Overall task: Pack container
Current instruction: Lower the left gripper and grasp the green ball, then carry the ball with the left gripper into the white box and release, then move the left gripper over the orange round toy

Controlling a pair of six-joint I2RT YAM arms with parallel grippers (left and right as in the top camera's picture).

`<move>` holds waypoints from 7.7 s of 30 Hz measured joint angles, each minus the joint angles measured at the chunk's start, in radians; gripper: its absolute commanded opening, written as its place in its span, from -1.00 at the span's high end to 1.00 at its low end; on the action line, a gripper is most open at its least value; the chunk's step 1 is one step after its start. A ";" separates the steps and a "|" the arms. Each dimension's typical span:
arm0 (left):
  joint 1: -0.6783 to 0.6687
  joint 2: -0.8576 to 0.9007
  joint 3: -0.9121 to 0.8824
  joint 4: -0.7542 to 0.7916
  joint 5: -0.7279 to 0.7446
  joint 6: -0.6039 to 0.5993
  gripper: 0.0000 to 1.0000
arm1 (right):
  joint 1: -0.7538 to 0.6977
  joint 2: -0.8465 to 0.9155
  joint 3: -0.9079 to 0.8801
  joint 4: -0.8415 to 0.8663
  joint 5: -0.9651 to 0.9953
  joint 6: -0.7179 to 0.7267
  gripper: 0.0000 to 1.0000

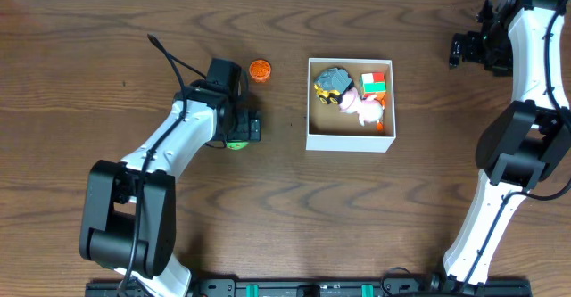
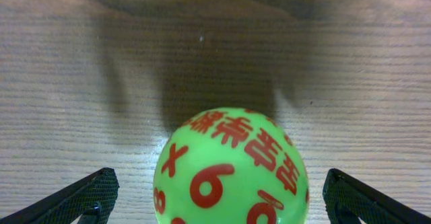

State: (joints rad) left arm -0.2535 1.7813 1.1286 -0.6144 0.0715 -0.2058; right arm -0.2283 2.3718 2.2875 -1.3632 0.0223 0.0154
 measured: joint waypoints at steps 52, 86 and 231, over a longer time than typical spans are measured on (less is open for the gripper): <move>0.000 -0.036 -0.004 -0.018 0.000 0.024 -0.16 | 0.000 0.000 0.000 0.000 0.000 0.000 -0.98; -0.526 -0.143 0.108 0.524 0.003 -0.001 -0.17 | 0.000 0.000 0.000 0.000 0.000 0.000 -0.98; -0.011 0.522 0.869 -0.260 -0.100 0.028 -0.96 | 0.000 0.000 0.000 0.000 0.000 0.000 -0.99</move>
State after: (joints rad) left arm -0.2649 2.3035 1.9980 -0.8745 -0.0288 -0.1776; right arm -0.2283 2.3718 2.2875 -1.3632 0.0223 0.0154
